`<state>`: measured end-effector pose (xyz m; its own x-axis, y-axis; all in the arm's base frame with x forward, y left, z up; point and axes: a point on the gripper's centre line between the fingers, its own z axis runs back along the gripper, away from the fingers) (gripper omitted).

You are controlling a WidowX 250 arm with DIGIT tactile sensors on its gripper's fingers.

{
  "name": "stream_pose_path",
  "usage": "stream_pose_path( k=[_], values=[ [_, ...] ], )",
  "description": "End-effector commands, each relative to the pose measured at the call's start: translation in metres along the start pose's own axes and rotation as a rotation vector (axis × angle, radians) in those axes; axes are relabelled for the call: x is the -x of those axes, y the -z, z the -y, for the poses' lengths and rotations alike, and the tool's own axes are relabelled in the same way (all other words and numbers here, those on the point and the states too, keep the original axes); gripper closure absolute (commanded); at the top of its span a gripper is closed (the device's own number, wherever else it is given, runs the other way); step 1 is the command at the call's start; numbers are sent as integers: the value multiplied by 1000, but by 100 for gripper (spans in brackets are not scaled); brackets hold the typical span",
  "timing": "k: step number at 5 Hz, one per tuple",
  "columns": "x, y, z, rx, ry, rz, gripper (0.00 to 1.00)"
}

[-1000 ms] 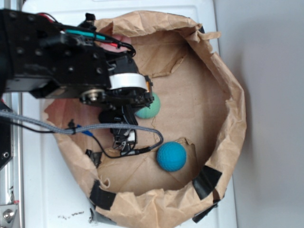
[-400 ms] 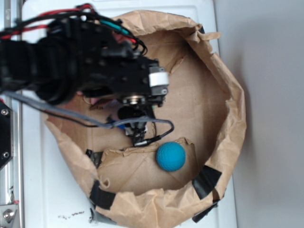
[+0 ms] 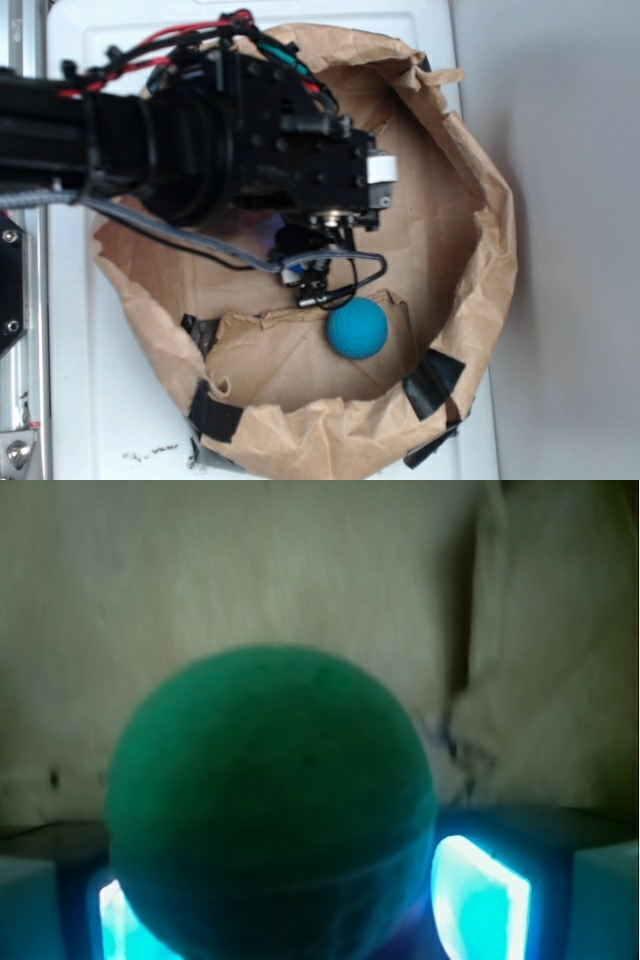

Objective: Grab the wood chip.

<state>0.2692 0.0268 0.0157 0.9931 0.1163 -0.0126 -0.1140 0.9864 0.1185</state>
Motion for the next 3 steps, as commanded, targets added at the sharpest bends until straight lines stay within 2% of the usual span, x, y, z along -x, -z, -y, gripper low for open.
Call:
stream_pose_path(
  k=[1,2,3],
  values=[
    [7,-36,-6,67,-1,-28,0],
    [27,-51,-9,98,39,-65,0],
    [38,-38,-8,84,55,-41,0]
  ],
)
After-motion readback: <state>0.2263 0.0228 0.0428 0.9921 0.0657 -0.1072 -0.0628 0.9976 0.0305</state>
